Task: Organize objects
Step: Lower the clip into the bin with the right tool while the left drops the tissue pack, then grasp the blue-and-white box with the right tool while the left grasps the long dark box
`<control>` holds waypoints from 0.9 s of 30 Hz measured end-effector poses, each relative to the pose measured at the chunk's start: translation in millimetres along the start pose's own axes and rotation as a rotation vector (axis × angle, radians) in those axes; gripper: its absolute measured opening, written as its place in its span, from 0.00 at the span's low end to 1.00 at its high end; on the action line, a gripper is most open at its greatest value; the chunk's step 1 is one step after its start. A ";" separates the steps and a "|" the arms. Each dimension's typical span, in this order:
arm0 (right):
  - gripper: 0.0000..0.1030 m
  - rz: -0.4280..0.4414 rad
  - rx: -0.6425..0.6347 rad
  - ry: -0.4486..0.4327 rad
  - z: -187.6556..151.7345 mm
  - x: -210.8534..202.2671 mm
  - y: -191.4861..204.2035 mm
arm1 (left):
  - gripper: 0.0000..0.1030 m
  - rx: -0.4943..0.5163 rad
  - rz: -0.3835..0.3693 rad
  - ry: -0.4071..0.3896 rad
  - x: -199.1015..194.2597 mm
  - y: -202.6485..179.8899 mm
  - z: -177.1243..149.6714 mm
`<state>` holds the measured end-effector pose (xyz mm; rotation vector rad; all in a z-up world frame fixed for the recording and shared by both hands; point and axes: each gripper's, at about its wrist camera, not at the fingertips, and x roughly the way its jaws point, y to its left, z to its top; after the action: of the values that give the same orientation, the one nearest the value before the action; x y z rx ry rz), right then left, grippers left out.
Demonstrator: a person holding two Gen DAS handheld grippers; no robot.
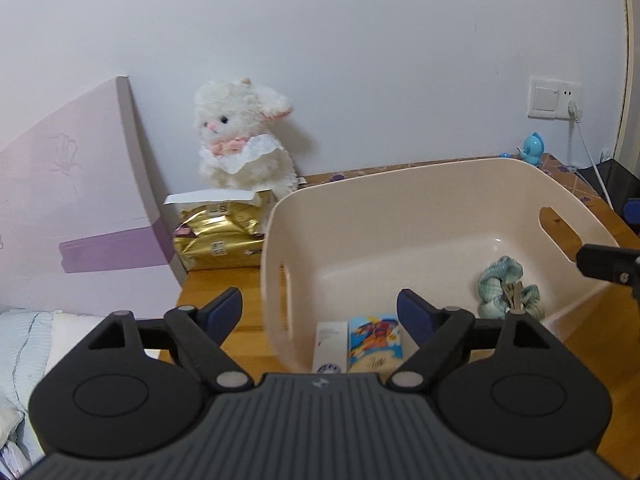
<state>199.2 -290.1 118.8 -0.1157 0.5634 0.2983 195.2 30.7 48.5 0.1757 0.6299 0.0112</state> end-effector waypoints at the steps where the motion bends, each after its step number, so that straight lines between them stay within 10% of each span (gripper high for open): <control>1: 0.90 0.004 0.005 -0.004 -1.2 -4.9 0.1 | 0.83 -0.001 0.001 -0.005 -5.2 2.4 -4.1; 11: 1.00 -0.008 -0.022 -0.006 -33.3 -41.2 9.6 | 0.83 -0.049 0.008 0.022 -24.1 22.9 -54.6; 27: 1.00 -0.034 0.035 0.158 -100.5 14.4 8.1 | 0.83 -0.144 0.018 0.152 19.0 14.9 -104.0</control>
<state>157.1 -297.8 26.4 -0.1153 0.7227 0.2473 150.2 63.3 -42.7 0.0414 0.7764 0.0877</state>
